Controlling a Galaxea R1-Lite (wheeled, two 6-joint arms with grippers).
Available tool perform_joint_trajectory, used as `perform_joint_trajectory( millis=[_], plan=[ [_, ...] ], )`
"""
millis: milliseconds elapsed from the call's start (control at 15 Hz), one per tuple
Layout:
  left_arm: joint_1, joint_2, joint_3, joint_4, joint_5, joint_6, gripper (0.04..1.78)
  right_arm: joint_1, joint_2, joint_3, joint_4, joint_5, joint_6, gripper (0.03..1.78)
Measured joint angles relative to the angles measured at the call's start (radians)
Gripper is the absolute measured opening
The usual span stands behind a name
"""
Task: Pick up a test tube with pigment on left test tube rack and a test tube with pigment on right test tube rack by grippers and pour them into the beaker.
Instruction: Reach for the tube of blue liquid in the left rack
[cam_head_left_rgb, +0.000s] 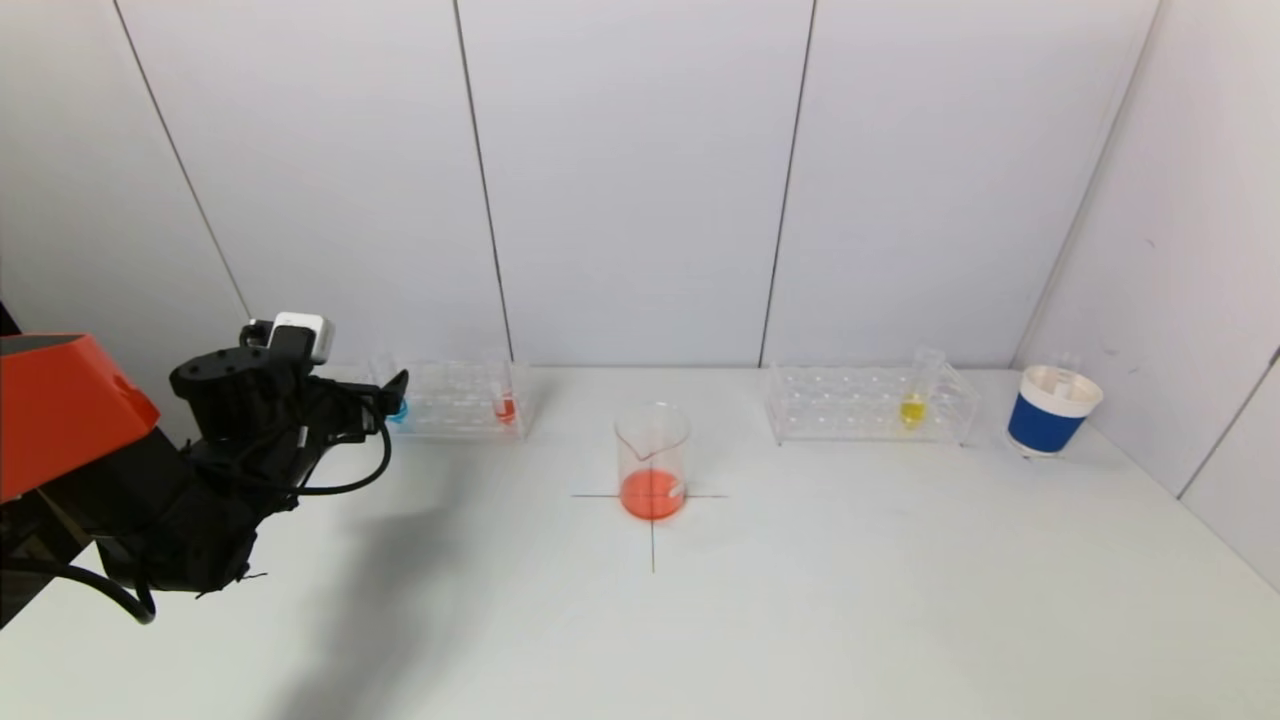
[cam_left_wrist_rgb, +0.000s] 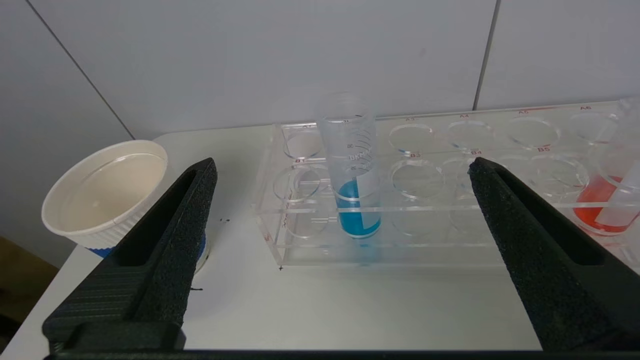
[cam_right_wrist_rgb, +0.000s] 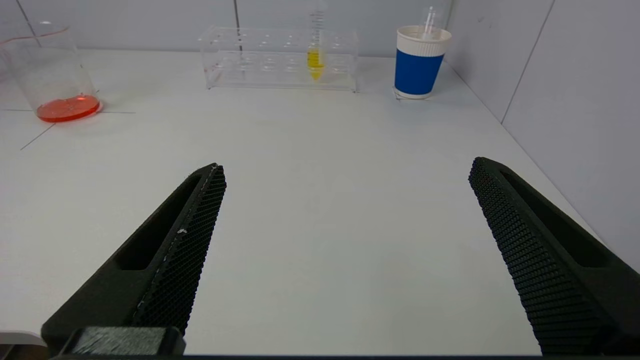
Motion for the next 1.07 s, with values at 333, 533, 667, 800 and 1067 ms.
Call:
perform_joint_trajectory(
  millis=[333, 533, 667, 800, 1067],
  plan=[
    [0.000, 0.055, -0.037, 0.005, -0.011, 0.000, 1.76, 0.000, 0.000, 0.000, 0.000, 0.000, 0.000, 1.77],
    [0.000, 0.079, -0.059, 0.005, -0.023, -0.005, 1.76, 0.000, 0.000, 0.000, 0.000, 0.000, 0.000, 1.77],
    [0.000, 0.094, -0.075, 0.005, -0.026, -0.019, 1.76, 0.000, 0.000, 0.000, 0.000, 0.000, 0.000, 1.77],
    [0.001, 0.109, -0.091, 0.006, -0.027, -0.026, 1.76, 0.000, 0.000, 0.000, 0.000, 0.000, 0.000, 1.77],
    [0.001, 0.140, -0.120, 0.006, -0.029, -0.032, 1.76, 0.000, 0.000, 0.000, 0.000, 0.000, 0.000, 1.77]
  ],
)
